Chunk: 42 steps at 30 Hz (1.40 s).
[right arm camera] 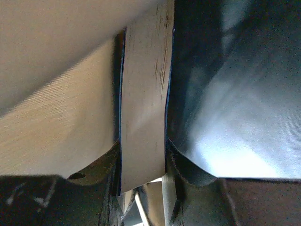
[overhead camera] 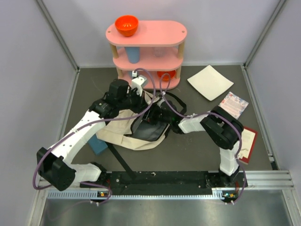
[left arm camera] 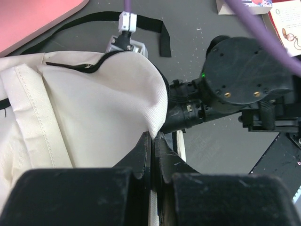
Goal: Pack the student bag
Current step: Place the book in the student bag.
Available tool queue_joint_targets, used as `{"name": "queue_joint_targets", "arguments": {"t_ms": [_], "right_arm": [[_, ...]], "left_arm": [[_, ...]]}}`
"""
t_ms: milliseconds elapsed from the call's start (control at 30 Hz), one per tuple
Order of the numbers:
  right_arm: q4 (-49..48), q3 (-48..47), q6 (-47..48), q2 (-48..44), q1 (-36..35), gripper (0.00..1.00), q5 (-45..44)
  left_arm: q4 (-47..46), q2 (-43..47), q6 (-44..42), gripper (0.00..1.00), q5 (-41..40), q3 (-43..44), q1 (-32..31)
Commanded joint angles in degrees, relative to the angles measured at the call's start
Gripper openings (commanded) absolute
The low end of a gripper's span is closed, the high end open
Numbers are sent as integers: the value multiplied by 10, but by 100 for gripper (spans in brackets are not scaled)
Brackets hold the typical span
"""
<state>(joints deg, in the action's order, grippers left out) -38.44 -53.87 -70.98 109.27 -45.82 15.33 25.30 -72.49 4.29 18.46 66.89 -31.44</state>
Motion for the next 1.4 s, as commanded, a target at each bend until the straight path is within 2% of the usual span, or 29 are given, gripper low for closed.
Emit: {"name": "queue_joint_targets", "arguments": {"t_ms": [0, 67, 133, 167, 300, 367, 433, 600, 767, 833, 1033, 1200, 1367], "right_arm": [[-126, -37, -28, 51, 3, 0, -14], [-129, -37, -34, 69, 2, 4, -21], [-120, -35, -28, 81, 3, 18, -30], [-123, -32, -18, 81, 2, 22, -35], [-104, -4, 7, 61, 8, 52, -47], [-96, 7, 26, 32, 11, 62, -44], [-47, 23, 44, 3, 13, 79, -55], [102, 47, 118, -113, 13, 90, -120], [264, 47, 146, -185, 10, 91, -181], [302, 60, 144, -219, 6, 89, -208], [403, 88, 141, -279, 4, 70, -261], [440, 101, 141, -325, 3, 62, -283], [445, 114, 120, -304, 2, 57, -275]], "left_arm": [[-59, 12, -12, 0, 38, 10, 2], [-54, 2, -13, 0, 37, 15, 2], [-52, -5, -12, 0, 38, 14, 2], [-51, -5, -10, 0, 34, 14, 2], [-47, -6, -6, 0, 10, 6, 2], [-44, -7, -3, 0, -8, 3, 2], [-39, -10, 1, 0, -18, -1, 4], [-42, -15, 12, 0, -33, -6, 8], [-46, -26, 17, 0, -39, -3, 10], [-46, -27, 18, 0, -39, -2, 11], [-48, -33, 16, 0, -40, -1, 12], [-48, -36, 16, 0, -38, -1, 13], [-51, -36, 17, 0, -35, -2, 13]]}}
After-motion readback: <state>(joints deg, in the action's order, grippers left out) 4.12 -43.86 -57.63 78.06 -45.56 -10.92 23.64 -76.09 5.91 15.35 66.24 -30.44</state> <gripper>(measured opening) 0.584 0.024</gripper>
